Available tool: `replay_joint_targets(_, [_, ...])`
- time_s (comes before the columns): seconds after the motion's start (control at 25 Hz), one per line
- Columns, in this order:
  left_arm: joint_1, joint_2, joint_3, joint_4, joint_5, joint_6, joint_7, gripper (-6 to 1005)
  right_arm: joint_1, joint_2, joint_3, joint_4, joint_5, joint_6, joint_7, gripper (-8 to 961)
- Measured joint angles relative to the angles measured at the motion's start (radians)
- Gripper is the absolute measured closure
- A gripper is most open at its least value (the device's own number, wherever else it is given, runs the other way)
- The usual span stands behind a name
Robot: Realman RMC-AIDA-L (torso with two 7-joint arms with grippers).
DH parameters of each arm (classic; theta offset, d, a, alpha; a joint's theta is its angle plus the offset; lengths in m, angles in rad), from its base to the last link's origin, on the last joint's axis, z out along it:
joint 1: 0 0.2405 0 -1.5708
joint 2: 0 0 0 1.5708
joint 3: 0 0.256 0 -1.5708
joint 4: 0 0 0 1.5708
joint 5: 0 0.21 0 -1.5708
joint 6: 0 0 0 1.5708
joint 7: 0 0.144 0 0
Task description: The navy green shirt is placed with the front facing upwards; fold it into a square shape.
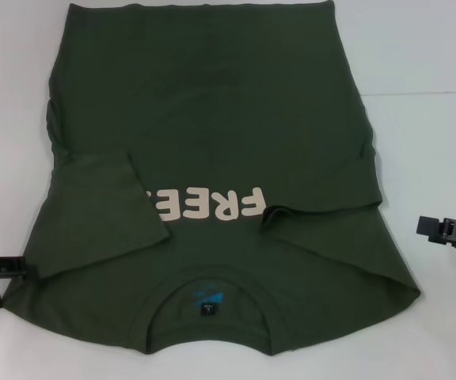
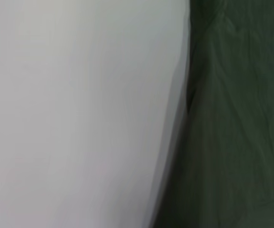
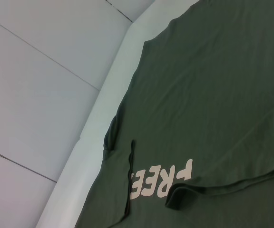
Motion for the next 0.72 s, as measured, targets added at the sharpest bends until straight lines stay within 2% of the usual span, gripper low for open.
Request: replay_joint_targets(0.72, [-0.03,-0.01,0.002,-0.041,-0.011,-0.007,0.005,64,0.003,0.0,0.0,0.0,0.0,0.003,0.0,193])
